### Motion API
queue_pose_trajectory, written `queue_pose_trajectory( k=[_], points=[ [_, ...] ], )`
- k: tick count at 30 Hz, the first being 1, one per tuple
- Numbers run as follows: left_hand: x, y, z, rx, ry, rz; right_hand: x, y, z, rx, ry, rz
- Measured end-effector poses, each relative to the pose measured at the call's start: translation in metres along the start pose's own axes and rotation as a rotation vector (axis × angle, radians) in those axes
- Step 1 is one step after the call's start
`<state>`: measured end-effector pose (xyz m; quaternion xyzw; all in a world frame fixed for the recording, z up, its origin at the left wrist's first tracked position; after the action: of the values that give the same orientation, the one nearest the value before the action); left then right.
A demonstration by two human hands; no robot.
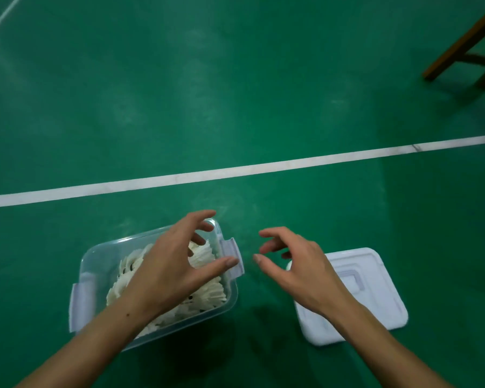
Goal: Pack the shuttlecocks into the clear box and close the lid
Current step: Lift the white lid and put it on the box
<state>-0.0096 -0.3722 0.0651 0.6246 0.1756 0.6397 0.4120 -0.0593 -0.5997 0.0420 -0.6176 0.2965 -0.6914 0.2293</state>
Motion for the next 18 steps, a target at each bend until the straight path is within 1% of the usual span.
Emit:
queue_pose_trajectory(
  k=[3, 7, 12, 18],
  points=[
    [-0.040, 0.012, 0.011, -0.002, -0.040, -0.042, 0.031, 0.039, 0.004, -0.045, 0.047, -0.060],
    [-0.103, 0.027, 0.014, 0.028, -0.095, -0.067, 0.073, 0.105, -0.003, -0.136, 0.058, -0.196],
    [-0.164, 0.032, -0.004, 0.140, -0.204, -0.059, 0.106, 0.185, -0.025, -0.258, 0.037, -0.332],
    [-0.210, 0.018, -0.028, 0.345, -0.311, -0.101, 0.111, 0.253, -0.060, -0.429, -0.011, -0.424]
  ],
)
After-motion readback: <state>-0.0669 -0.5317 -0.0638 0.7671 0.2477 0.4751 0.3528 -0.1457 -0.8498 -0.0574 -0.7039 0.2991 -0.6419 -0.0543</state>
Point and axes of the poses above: each hand's wrist, its own z-axis towards the middle knuckle, its own x-axis out of the back of the hand, y = z × x, the point moved 6 cm from there along z, towards the middle knuckle, and after that the axes turned 10 degrees about y, right-handed, at the moved point
